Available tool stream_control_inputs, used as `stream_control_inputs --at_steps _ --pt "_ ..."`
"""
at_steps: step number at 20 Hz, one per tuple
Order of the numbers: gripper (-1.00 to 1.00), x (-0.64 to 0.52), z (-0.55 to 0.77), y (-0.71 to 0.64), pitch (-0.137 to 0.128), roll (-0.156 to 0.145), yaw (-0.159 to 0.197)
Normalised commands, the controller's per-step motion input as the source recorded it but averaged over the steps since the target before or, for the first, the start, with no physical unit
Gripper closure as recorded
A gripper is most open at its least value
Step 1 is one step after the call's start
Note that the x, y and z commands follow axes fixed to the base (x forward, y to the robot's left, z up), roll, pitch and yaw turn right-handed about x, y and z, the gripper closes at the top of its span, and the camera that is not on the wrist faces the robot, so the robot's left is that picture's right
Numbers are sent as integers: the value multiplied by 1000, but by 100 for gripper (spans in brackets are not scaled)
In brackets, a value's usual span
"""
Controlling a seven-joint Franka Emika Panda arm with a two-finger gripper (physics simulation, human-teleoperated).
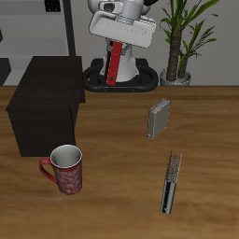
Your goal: Place the red book in the top region of the shelf
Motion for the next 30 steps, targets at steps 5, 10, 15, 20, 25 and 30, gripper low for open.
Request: stream_control_inputs --at_steps 5,10,15,20,25,30 --pt "100 159 -94 -208 7 -195 28" --pt "100 166 -25 -131 8 -161 17" --pt "100 135 -119 66 40 -75 5" --pt "100 -4 40 266 -12 -34 -1" --pt "100 80 17 237 8 -61 -27" --pt "100 36 -7 172 29 -65 -40"
